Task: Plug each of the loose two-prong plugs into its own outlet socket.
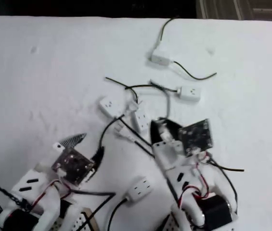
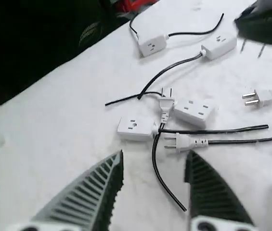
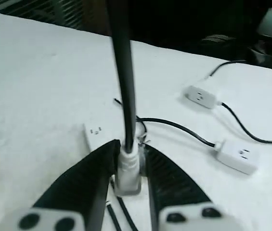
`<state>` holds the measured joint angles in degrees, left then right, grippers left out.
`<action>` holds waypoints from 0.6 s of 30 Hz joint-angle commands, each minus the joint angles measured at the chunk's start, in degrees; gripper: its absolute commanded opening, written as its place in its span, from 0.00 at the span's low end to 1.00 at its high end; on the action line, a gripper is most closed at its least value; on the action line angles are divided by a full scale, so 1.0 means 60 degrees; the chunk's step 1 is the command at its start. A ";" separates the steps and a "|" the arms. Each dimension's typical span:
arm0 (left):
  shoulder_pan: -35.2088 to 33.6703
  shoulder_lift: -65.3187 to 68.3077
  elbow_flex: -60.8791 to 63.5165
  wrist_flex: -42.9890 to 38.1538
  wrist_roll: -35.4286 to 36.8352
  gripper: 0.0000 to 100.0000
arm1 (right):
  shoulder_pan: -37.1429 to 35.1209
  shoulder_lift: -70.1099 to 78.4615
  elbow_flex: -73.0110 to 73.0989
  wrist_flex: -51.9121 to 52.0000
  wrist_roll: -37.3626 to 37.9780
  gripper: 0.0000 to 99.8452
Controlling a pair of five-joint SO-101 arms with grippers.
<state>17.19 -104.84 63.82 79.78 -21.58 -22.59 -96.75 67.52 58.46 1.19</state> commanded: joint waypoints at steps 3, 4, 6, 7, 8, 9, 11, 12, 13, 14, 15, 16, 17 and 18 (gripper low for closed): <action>0.0198 0.0139 0.0821 0.0103 -0.0190 0.26 | 0.1355 0.0007 -0.0996 0.0857 -0.0278 0.02; 0.0300 0.0139 0.0850 0.0103 -0.0190 0.26 | 0.1516 0.0007 -0.1099 0.0960 -0.0410 0.02; 0.0505 0.0154 0.0850 0.0117 -0.0190 0.26 | 0.1824 0.0007 -0.1275 0.1179 -0.0513 0.02; 0.0608 0.0154 0.0850 0.0161 -0.0190 0.26 | 0.1985 0.0007 -0.1363 0.1267 -0.0542 0.02; 0.0725 0.0256 0.0835 0.0205 -0.0190 0.26 | 0.2190 0.0007 -0.1436 0.1385 -0.0542 0.02; 0.0813 0.0520 0.0806 0.0220 -0.0190 0.26 | 0.2410 0.0007 -0.1495 0.1458 -0.0542 0.02; 0.0886 0.1443 0.0601 0.0161 -0.0190 0.26 | 0.2879 0.0007 -0.1568 0.1590 -0.0557 0.02; 0.0886 0.2073 0.0366 0.0117 -0.0190 0.26 | 0.3040 0.0007 -0.1582 0.1634 -0.0557 0.02; 0.0872 0.2747 0.0073 0.0059 -0.0190 0.26 | 0.3172 0.0007 -0.1582 0.1678 -0.0557 0.02; 0.0872 0.3465 -0.0278 0.0059 -0.0190 0.26 | 0.3260 0.0007 -0.1582 0.1692 -0.0557 0.02; 0.0886 0.4183 -0.0645 0.0088 -0.0190 0.26 | 0.3304 0.0007 -0.1582 0.1692 -0.0557 0.02; 0.0901 0.4886 -0.1026 0.0103 -0.0190 0.26 | 0.3348 0.0007 -0.1568 0.1692 -0.0557 0.02; 0.0960 0.5546 -0.1348 0.0103 -0.0190 0.26 | 0.3407 0.0007 -0.1568 0.1692 -0.0557 0.02; 0.1092 0.6176 -0.1626 0.0103 -0.0190 0.26 | 0.3480 0.0007 -0.1568 0.1692 -0.0557 0.02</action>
<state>21.85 -83.65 62.33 80.92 -22.37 -3.16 -97.36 60.31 68.40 -1.63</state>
